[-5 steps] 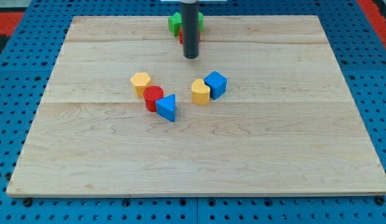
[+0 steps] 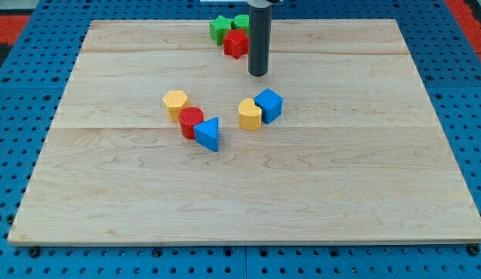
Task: Move your arm towards yellow hexagon
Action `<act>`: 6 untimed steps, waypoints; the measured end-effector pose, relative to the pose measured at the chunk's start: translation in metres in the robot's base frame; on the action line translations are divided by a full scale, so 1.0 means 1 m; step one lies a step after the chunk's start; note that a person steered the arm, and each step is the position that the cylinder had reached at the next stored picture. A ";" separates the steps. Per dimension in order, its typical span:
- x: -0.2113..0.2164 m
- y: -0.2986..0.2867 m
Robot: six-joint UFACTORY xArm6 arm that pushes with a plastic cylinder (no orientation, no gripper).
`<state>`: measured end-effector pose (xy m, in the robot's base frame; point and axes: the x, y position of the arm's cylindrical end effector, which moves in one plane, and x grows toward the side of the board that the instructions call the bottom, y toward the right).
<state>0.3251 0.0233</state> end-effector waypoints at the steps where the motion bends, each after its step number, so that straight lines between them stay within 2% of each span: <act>1: 0.000 -0.002; 4: 0.000 -0.016; 5: 0.000 -0.059; 6: 0.006 -0.128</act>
